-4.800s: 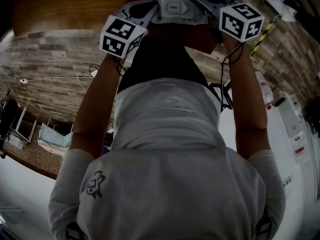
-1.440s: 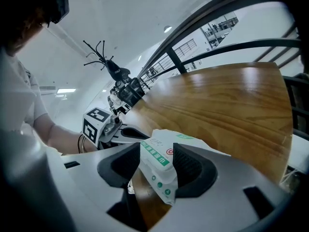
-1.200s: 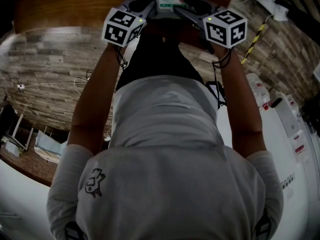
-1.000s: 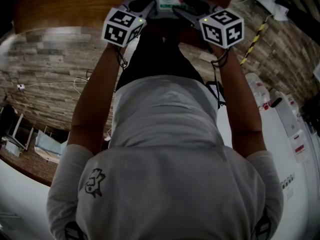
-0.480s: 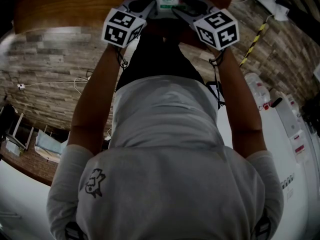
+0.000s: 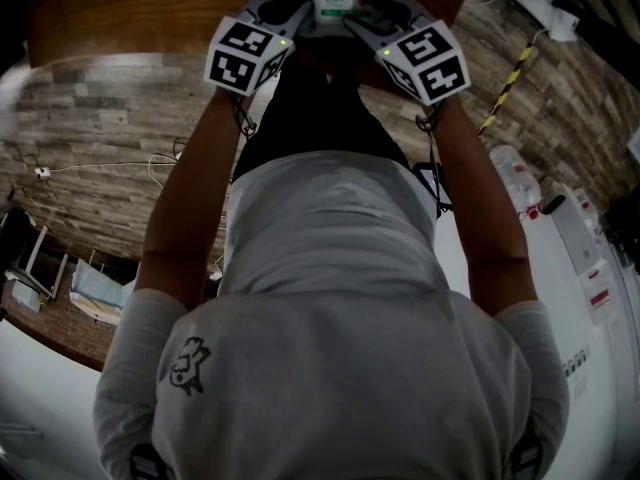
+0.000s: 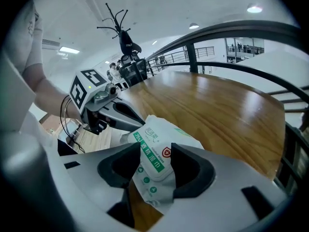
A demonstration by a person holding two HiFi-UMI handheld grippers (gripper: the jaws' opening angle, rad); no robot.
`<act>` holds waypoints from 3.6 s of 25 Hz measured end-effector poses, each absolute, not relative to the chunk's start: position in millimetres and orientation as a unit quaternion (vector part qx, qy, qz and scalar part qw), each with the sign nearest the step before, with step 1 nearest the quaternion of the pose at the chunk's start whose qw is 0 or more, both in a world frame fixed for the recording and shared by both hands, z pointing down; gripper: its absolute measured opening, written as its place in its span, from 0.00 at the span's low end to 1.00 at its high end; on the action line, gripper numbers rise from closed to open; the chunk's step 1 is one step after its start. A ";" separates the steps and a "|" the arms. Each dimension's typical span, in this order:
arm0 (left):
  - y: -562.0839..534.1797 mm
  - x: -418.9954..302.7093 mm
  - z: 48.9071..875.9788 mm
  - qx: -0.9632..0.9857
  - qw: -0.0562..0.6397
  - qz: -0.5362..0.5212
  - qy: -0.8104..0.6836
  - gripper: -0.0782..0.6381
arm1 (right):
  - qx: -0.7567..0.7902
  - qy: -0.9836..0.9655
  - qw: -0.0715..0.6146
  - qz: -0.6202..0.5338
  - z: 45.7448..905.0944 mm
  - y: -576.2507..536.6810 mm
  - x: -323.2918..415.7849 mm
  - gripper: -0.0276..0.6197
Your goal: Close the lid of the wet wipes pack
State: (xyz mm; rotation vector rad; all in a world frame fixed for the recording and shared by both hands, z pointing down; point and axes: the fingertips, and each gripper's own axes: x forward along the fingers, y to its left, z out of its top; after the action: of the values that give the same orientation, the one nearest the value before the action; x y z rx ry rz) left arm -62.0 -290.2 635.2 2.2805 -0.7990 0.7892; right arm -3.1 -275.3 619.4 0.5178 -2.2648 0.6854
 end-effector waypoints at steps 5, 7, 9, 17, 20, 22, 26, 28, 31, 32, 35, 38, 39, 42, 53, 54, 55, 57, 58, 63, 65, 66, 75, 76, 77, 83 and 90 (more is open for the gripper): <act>-289.5 -62.5 636.9 0.857 0.294 0.296 -0.302 0.13 | 0.199 -0.878 0.357 0.248 621.4 -273.9 -3.6 0.34; -289.4 -62.5 637.4 0.856 0.295 0.298 -0.302 0.13 | 0.201 -0.877 0.359 0.246 622.1 -274.4 -3.3 0.34; -289.5 -62.0 637.3 0.856 0.295 0.299 -0.303 0.13 | 0.202 -0.878 0.360 0.241 622.2 -275.0 -3.0 0.34; -290.3 -63.7 637.7 0.855 0.299 0.294 -0.304 0.13 | 0.200 -0.877 0.372 0.227 624.8 -275.0 -5.4 0.34; -290.7 -63.3 637.3 0.855 0.301 0.293 -0.305 0.13 | 0.203 -0.877 0.373 0.224 625.6 -274.7 -4.8 0.34; -290.5 -63.2 637.6 0.855 0.299 0.293 -0.306 0.13 | 0.203 -0.877 0.375 0.221 625.8 -274.7 -4.8 0.35; -290.2 -63.5 639.4 0.855 0.300 0.295 -0.304 0.13 | 0.206 -0.878 0.374 0.216 627.2 -275.2 -5.3 0.35; -290.7 -63.6 640.0 0.855 0.300 0.295 -0.303 0.13 | 0.208 -0.878 0.377 0.211 628.1 -275.4 -5.3 0.35; -291.5 -62.2 638.0 0.856 0.300 0.290 -0.305 0.13 | 0.207 -0.876 0.385 0.203 628.0 -275.1 -4.9 0.35; -291.3 -61.8 637.7 0.856 0.300 0.290 -0.305 0.13 | 0.207 -0.876 0.386 0.200 628.0 -275.0 -4.7 0.35; -291.9 -60.4 638.2 0.857 0.297 0.290 -0.304 0.13 | 0.210 -0.877 0.387 0.191 628.3 -275.4 -3.4 0.35; -292.6 -59.2 637.2 0.858 0.296 0.288 -0.304 0.13 | 0.212 -0.875 0.395 0.181 628.4 -275.5 -3.2 0.35; -293.0 -59.2 636.9 0.859 0.296 0.287 -0.305 0.13 | 0.213 -0.874 0.399 0.177 628.8 -275.6 -3.5 0.35; -292.8 -59.9 636.8 0.858 0.295 0.287 -0.307 0.13 | 0.218 -0.870 0.409 0.167 629.2 -275.4 -4.0 0.35; -292.6 -59.7 632.5 0.857 0.281 0.301 -0.309 0.13 | 0.221 -0.869 0.396 0.196 624.1 -274.1 -2.2 0.35; -292.6 -60.0 630.1 0.857 0.280 0.302 -0.309 0.13 | 0.223 -0.870 0.390 0.202 621.6 -273.8 -2.5 0.35; -293.0 -60.1 626.6 0.858 0.278 0.302 -0.309 0.13 | 0.226 -0.872 0.383 0.206 618.3 -273.7 -2.5 0.35; -294.6 -59.5 617.5 0.861 0.268 0.300 -0.310 0.13 | 0.231 -0.874 0.376 0.205 611.0 -273.8 -1.2 0.35; -294.8 -59.3 612.6 0.863 0.263 0.300 -0.312 0.13 | 0.233 -0.875 0.374 0.202 607.1 -273.5 -0.2 0.35; -289.7 -56.0 578.0 0.867 0.240 0.292 -0.324 0.13 | 0.246 -0.877 0.343 0.227 575.7 -268.1 10.4 0.35; -285.8 -52.9 559.9 0.870 0.226 0.290 -0.329 0.13 | 0.249 -0.881 0.331 0.230 557.8 -265.5 14.6 0.35; -283.2 -51.8 550.9 0.872 0.218 0.290 -0.330 0.13 | 0.251 -0.883 0.326 0.225 548.8 -264.2 16.1 0.35; -254.7 -41.9 453.6 0.881 0.158 0.253 -0.368 0.13 | 0.277 -0.910 0.259 0.169 447.3 -245.3 42.8 0.33; -252.3 -42.6 441.4 0.881 0.150 0.246 -0.375 0.13 | 0.279 -0.913 0.251 0.160 435.6 -242.4 45.3 0.33; -250.0 -42.4 429.2 0.882 0.143 0.239 -0.381 0.13 | 0.281 -0.916 0.244 0.151 424.3 -239.6 48.4 0.32; -228.4 -29.4 350.6 0.890 0.085 0.194 -0.405 0.13 | 0.294 -0.929 0.197 0.105 359.9 -221.8 68.0 0.27; -196.3 -19.2 276.7 0.894 0.047 0.138 -0.424 0.13 | 0.312 -0.939 0.132 0.065 291.5 -191.3 100.3 0.14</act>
State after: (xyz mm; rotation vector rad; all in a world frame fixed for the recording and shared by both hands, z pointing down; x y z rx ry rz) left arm -19.2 -196.3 276.7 2.7265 -1.2935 0.4209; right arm 100.3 -191.3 291.5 0.9044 -2.7248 0.1897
